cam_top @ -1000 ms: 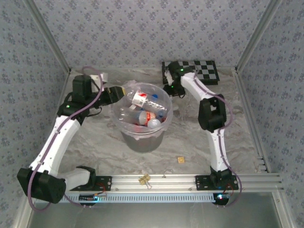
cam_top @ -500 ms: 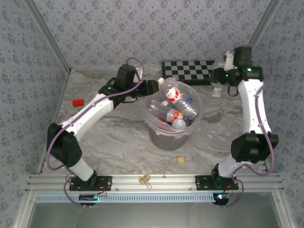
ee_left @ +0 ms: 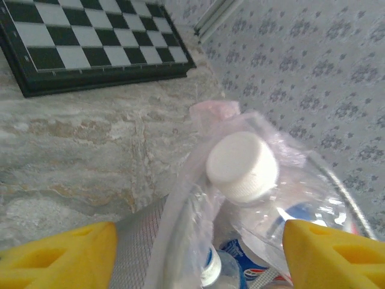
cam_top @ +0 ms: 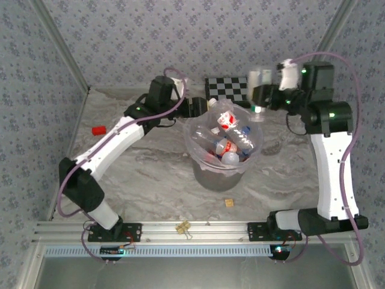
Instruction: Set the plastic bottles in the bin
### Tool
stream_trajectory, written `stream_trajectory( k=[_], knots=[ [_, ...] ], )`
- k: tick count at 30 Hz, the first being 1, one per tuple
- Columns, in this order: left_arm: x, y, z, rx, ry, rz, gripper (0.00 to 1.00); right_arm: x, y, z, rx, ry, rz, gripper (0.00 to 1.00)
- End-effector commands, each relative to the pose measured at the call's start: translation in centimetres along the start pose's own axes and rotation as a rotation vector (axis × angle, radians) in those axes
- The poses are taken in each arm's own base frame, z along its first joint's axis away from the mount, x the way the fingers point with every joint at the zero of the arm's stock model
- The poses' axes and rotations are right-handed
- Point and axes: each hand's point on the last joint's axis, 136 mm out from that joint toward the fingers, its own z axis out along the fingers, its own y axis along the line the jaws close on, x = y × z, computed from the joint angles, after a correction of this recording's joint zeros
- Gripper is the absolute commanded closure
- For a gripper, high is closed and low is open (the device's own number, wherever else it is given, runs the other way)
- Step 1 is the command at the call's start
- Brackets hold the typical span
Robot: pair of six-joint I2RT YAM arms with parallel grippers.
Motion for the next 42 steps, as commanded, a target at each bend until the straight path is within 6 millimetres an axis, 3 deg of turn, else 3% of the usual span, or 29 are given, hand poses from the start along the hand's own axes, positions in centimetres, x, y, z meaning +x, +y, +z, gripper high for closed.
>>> stream_trajectory(
  k=[1, 7, 10, 15, 20, 24, 31, 34, 37, 42],
  knots=[
    [-2.7, -3.2, -4.8, 0.050, -0.098, 0.104, 0.23, 3.0, 3.5, 0.7, -0.077, 0.113, -0.071, 0.47],
    [-2.8, -3.4, -7.4, 0.045, -0.146, 0.116, 0.20, 8.5, 6.0, 2.5, -0.113, 0.319, -0.312, 0.47],
    [-2.3, -3.0, -7.6, 0.038, -0.149, 0.104, 0.19, 10.7, 5.3, 4.1, -0.106, 0.393, -0.376, 0.48],
    [-1.5, -2.3, -7.1, 0.032, -0.128, 0.086, 0.19, 12.7, 4.3, 5.7, -0.096, 0.468, -0.385, 0.50],
    [-0.9, -1.8, -6.5, 0.022, -0.108, 0.084, 0.18, 14.8, 2.2, 6.0, -0.006, 0.575, -0.398, 0.52],
    [-0.5, -1.5, -5.5, 0.035, -0.083, 0.066, 0.18, 16.6, 0.5, 7.4, 0.079, 0.640, -0.405, 0.52],
    [0.3, -1.0, -4.1, 0.039, -0.047, 0.050, 0.18, 20.0, 2.4, 10.7, 0.047, 0.711, -0.378, 0.52],
    [0.7, -0.9, -3.7, 0.041, -0.034, 0.043, 0.18, 20.2, 3.0, 11.2, 0.083, 0.720, -0.373, 0.54],
    [1.0, -0.8, -3.4, 0.041, -0.027, 0.044, 0.18, 19.3, 4.2, 10.8, 0.106, 0.705, -0.412, 0.43],
    [1.0, -0.9, -3.6, 0.039, -0.030, 0.053, 0.17, 15.2, 7.3, 8.4, 0.038, 0.557, -0.419, 0.28]
  ],
)
